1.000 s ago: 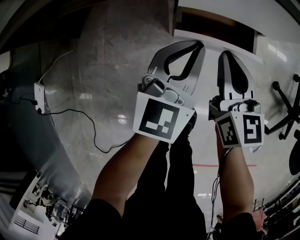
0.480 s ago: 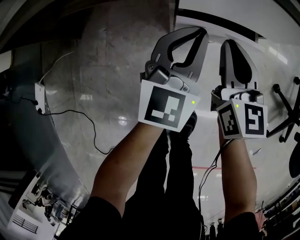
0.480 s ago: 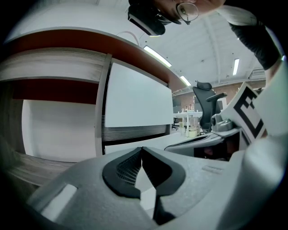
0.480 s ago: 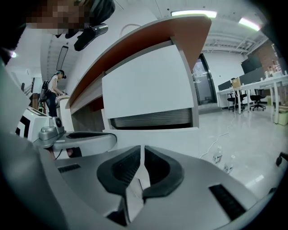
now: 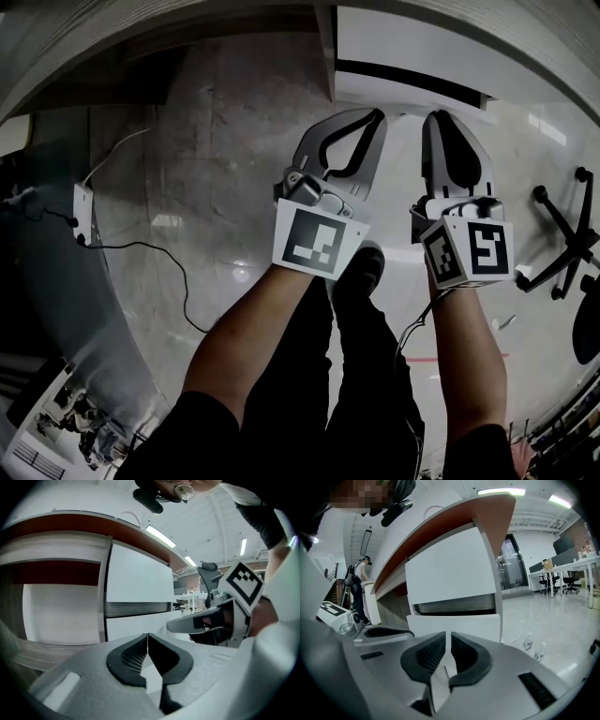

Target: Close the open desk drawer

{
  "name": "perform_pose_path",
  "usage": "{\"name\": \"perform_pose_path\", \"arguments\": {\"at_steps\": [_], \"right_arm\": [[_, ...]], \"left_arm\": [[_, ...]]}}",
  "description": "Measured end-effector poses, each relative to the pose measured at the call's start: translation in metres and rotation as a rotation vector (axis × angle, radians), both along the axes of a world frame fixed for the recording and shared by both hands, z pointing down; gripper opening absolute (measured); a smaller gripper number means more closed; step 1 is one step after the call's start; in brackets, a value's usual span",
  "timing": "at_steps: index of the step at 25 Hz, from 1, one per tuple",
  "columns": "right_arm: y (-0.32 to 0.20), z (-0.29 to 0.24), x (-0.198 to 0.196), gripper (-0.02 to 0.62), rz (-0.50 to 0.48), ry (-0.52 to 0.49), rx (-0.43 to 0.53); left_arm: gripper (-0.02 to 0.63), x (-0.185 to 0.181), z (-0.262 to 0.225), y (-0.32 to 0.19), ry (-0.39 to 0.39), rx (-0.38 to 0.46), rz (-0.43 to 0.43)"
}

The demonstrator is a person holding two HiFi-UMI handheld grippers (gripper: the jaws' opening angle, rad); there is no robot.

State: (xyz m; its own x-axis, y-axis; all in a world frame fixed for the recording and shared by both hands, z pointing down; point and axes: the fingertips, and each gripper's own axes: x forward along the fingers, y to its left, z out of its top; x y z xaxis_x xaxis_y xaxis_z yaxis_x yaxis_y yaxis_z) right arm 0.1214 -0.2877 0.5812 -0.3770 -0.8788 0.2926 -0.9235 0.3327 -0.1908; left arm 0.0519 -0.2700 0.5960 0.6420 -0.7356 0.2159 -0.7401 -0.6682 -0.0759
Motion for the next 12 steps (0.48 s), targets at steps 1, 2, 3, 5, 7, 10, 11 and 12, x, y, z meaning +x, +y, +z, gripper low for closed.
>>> {"name": "perform_pose_path", "arguments": {"at_steps": [1,2,3,5,7,10,11,12], "right_arm": [[-0.001,0.0,0.003,0.032,-0.001,-0.001,0.003],[-0.003,0.0,0.007,0.032,0.001,-0.006,0.007],[-0.004,0.0,0.011,0.032,0.005,-0.013,0.012],[-0.006,0.001,0.014,0.031,0.013,-0.029,0.029],[-0.008,0.001,0.013,0.031,0.015,-0.04,0.051],[-0.002,0.003,0.007,0.031,0.008,-0.047,0.074],[0.003,0.003,0.006,0.032,0.004,-0.045,0.083],[0.008,0.003,0.004,0.032,0.0,-0.039,0.095]], "left_arm": [[0.009,0.001,0.0,0.001,0.001,-0.004,0.007],[0.009,0.003,-0.007,-0.002,0.006,0.0,0.011],[0.009,0.004,-0.015,-0.005,0.013,0.007,0.014],[0.009,0.006,-0.021,-0.008,0.026,0.024,0.016],[0.009,0.006,-0.022,-0.009,0.03,0.035,0.018],[0.009,0.006,-0.023,-0.007,0.022,0.045,0.023],[0.009,0.007,-0.023,-0.005,0.022,0.047,0.023],[0.009,0.007,-0.023,-0.003,0.024,0.049,0.022]]}}
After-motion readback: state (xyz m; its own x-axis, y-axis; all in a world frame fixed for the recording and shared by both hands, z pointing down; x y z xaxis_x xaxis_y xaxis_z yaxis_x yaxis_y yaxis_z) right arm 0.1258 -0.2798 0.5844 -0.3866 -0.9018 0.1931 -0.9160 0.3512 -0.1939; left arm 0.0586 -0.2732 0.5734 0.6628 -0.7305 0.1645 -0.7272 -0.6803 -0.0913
